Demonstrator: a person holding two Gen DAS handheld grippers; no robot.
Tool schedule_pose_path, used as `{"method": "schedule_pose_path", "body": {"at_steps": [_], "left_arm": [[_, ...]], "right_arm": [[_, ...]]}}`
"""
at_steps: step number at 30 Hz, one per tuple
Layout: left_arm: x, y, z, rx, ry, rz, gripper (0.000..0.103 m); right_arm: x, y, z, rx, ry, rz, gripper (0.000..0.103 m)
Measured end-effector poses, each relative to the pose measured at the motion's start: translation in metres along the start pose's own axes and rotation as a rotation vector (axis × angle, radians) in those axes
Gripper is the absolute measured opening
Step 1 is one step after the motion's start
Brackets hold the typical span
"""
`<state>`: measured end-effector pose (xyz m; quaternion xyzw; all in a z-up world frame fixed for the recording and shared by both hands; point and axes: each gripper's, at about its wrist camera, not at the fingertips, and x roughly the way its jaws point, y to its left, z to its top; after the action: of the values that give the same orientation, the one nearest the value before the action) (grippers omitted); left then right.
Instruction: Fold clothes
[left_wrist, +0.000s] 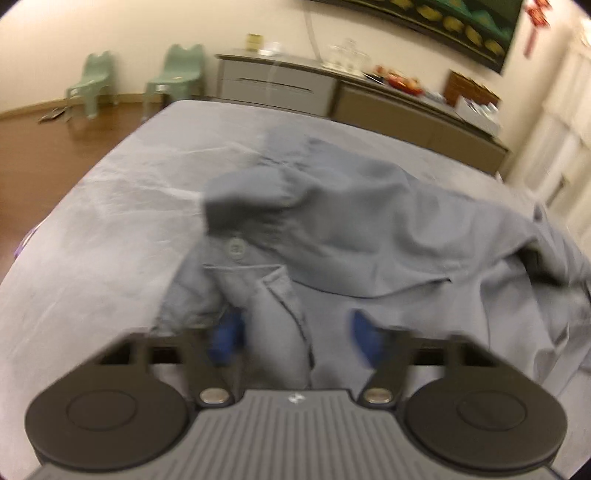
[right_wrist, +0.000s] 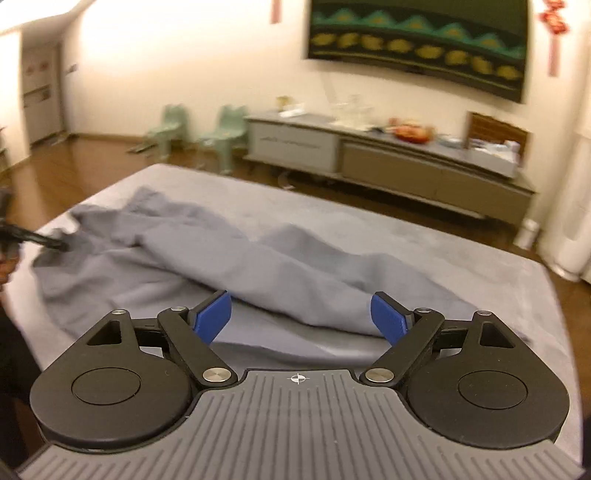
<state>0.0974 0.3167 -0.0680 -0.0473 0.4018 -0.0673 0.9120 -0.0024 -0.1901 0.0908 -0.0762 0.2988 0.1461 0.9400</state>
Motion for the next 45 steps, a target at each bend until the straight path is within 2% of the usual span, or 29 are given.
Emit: {"method": "schedule_pose_path", "body": {"at_steps": [3, 7, 10, 13, 14, 15, 16, 18, 19, 21, 23, 24, 25, 26, 28, 29, 30, 31, 32, 33, 35, 36, 37, 38, 39, 41, 43, 45], "left_arm": [[-0.007, -0.003, -0.001, 0.028, -0.052, -0.009, 0.014], [-0.018, 0.003, -0.005, 0.015, -0.107, -0.035, 0.009], [-0.025, 0.007, -0.007, 0.015, -0.14, -0.056, 0.008], [-0.033, 0.008, -0.006, 0.035, -0.177, -0.093, 0.008], [-0.035, 0.011, -0.007, 0.039, -0.188, -0.104, 0.008], [-0.036, 0.014, -0.007, 0.039, -0.196, -0.115, 0.008], [-0.037, 0.018, -0.008, 0.033, -0.199, -0.122, 0.008], [-0.036, 0.028, -0.009, 0.012, -0.191, -0.131, 0.008], [-0.035, 0.032, -0.009, 0.001, -0.183, -0.134, 0.008], [-0.03, 0.038, -0.008, -0.025, -0.165, -0.117, 0.012], [-0.026, 0.043, -0.005, -0.051, -0.148, -0.096, 0.026], [-0.023, 0.046, -0.004, -0.065, -0.139, -0.085, 0.029], [-0.021, 0.048, -0.003, -0.078, -0.13, -0.074, 0.036], [-0.018, 0.049, 0.0, -0.084, -0.123, -0.066, 0.041], [-0.012, 0.045, 0.006, -0.087, -0.109, -0.055, 0.043], [-0.009, 0.043, 0.007, -0.086, -0.101, -0.041, 0.043], [-0.008, 0.04, 0.007, -0.084, -0.092, -0.021, 0.044], [-0.007, 0.039, 0.005, -0.083, -0.084, -0.004, 0.047], [-0.006, 0.038, 0.004, -0.083, -0.077, 0.011, 0.053], [-0.006, 0.038, 0.001, -0.086, -0.076, 0.023, 0.056], [-0.007, 0.04, -0.001, -0.098, -0.078, 0.031, 0.066], [-0.006, 0.041, -0.001, -0.103, -0.076, 0.018, 0.066], [-0.004, 0.04, -0.001, -0.103, -0.066, 0.006, 0.06], [-0.001, 0.036, 0.0, -0.084, -0.048, 0.002, 0.031], [0.002, 0.031, 0.001, -0.058, -0.031, 0.018, 0.017], [0.007, 0.033, 0.002, -0.061, -0.018, 0.127, 0.011], [0.004, 0.051, 0.005, -0.156, -0.026, 0.222, 0.01], [-0.001, 0.065, 0.006, -0.242, -0.039, 0.313, 0.009]], "right_arm": [[0.041, 0.048, 0.032, -0.109, -0.002, 0.091, 0.086], [0.122, 0.157, 0.085, -0.316, -0.014, 0.207, 0.094], [0.203, 0.232, 0.117, -0.413, 0.061, 0.293, 0.096], [0.294, 0.292, 0.13, -0.501, 0.182, 0.318, 0.093], [0.317, 0.307, 0.128, -0.546, 0.234, 0.325, 0.082], [0.338, 0.319, 0.125, -0.596, 0.289, 0.336, 0.055], [0.355, 0.328, 0.121, -0.651, 0.348, 0.341, 0.041], [0.373, 0.334, 0.114, -0.727, 0.402, 0.334, 0.011], [0.373, 0.333, 0.116, -0.746, 0.396, 0.326, 0.009], [0.353, 0.316, 0.138, -0.693, 0.3, 0.295, 0.005], [0.324, 0.285, 0.171, -0.541, 0.174, 0.27, 0.004], [0.31, 0.268, 0.183, -0.456, 0.12, 0.268, 0.004], [0.304, 0.253, 0.188, -0.378, 0.089, 0.254, 0.004], [0.304, 0.238, 0.19, -0.306, 0.072, 0.233, 0.004], [0.337, 0.225, 0.176, -0.263, 0.162, 0.141, 0.005], [0.359, 0.224, 0.164, -0.261, 0.227, 0.091, 0.011], [0.377, 0.223, 0.151, -0.27, 0.282, 0.063, 0.025], [0.391, 0.223, 0.138, -0.284, 0.33, 0.045, 0.031], [0.391, 0.221, 0.132, -0.278, 0.318, 0.043, 0.037], [0.378, 0.217, 0.131, -0.245, 0.263, 0.059, 0.048], [0.341, 0.204, 0.132, -0.164, 0.161, 0.125, 0.063], [0.321, 0.196, 0.131, -0.143, 0.122, 0.154, 0.071], [0.301, 0.187, 0.129, -0.138, 0.088, 0.169, 0.074], [0.282, 0.176, 0.126, -0.146, 0.062, 0.168, 0.08], [0.264, 0.161, 0.122, -0.158, 0.045, 0.151, 0.082], [0.228, 0.124, 0.111, -0.171, 0.018, 0.089, 0.083], [0.192, 0.079, 0.095, -0.148, -0.004, -0.023, 0.086], [0.161, 0.023, 0.076, -0.059, -0.021, -0.165, 0.089]]}}
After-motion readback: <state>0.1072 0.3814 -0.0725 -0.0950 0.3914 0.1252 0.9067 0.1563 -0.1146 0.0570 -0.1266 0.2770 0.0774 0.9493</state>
